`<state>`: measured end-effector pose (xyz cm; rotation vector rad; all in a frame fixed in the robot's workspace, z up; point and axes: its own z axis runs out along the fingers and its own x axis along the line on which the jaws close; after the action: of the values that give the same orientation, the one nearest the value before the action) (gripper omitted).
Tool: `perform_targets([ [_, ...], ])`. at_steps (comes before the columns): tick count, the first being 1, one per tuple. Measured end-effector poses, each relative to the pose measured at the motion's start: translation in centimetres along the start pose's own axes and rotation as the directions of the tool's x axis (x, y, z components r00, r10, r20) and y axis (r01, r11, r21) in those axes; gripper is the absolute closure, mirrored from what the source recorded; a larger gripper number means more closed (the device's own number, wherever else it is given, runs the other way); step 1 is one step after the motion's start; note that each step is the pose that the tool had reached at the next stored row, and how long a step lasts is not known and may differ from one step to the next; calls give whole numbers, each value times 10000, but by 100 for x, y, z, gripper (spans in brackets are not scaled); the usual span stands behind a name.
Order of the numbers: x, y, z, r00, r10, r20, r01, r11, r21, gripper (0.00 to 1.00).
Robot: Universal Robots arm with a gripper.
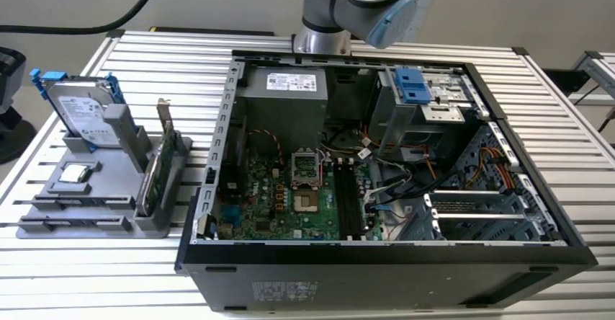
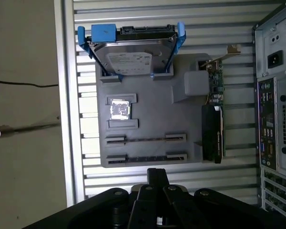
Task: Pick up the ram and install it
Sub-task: 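Pick up the ram and move it above insertion slot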
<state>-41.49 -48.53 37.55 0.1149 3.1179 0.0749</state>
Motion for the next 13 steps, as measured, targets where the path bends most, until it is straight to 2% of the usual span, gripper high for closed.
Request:
perform_targets([
  [4, 0, 0, 0, 9997, 229, 11, -229, 9997, 4, 100],
  [13, 0, 0, 0, 9997, 239, 11, -239, 9997, 4, 100],
])
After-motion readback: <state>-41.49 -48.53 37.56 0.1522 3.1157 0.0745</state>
